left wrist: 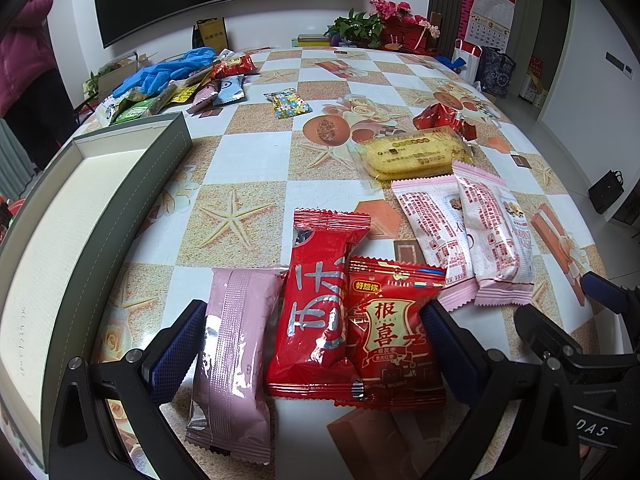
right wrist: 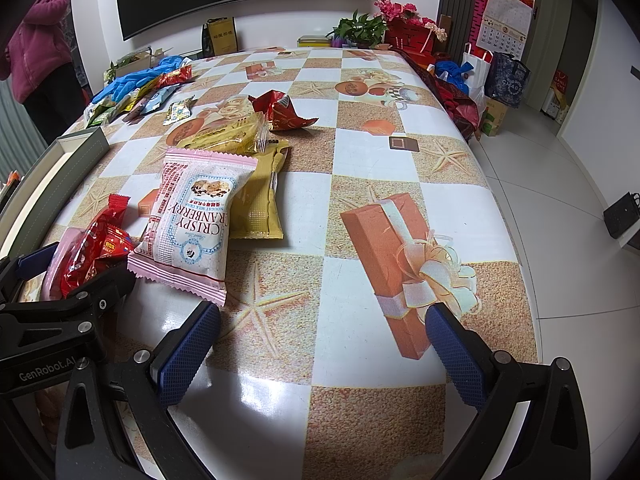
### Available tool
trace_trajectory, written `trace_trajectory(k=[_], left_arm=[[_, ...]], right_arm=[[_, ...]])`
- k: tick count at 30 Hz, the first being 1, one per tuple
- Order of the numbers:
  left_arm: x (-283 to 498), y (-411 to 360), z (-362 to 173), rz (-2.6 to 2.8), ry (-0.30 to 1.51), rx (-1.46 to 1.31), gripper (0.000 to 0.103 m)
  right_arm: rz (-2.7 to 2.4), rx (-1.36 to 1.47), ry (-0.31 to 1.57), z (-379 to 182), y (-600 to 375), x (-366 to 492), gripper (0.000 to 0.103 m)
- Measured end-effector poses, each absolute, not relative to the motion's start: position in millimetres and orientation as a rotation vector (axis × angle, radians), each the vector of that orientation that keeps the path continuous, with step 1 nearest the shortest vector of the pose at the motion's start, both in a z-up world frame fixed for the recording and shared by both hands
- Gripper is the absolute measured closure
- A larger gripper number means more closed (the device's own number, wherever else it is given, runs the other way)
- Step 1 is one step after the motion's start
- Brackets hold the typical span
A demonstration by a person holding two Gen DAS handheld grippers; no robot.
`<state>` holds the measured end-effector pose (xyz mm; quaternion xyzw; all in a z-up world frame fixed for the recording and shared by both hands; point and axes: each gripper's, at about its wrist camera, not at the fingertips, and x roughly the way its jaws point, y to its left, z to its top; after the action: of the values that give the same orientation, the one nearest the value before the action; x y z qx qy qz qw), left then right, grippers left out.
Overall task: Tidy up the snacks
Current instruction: 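Move the left tool toward the pink wrapped bar on the table, then close the left tool on the pink wrapped bar and lift it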
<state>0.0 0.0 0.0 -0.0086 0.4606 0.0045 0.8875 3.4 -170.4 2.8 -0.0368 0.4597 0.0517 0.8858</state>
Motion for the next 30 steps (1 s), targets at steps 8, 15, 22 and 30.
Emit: trace_trajectory(k=[8, 15, 22, 30], left_arm=[[-1.1, 4.5, 2.4, -0.103, 0.994, 0.036, 0.0], [-28.0, 26.0, 2.6, -0.169, 0.978, 0.017, 0.0], [-30.9, 35.5, 9.2, -0.204, 0.985, -0.07, 0.0], [-21.3, 53.0, 23.9, -0.098, 0.983, -0.109, 0.003]], right_arm=[[0.108, -0.075, 0.956, 2.9, -171.0, 2.3, 0.001], [0.107, -0.077, 0.957, 2.8, -170.1, 2.8, 0.001], [0.107, -0.077, 0.956, 2.9, -170.0, 2.8, 0.001], [0.107, -0.077, 0.957, 2.7, -169.9, 3.1, 0.001]])
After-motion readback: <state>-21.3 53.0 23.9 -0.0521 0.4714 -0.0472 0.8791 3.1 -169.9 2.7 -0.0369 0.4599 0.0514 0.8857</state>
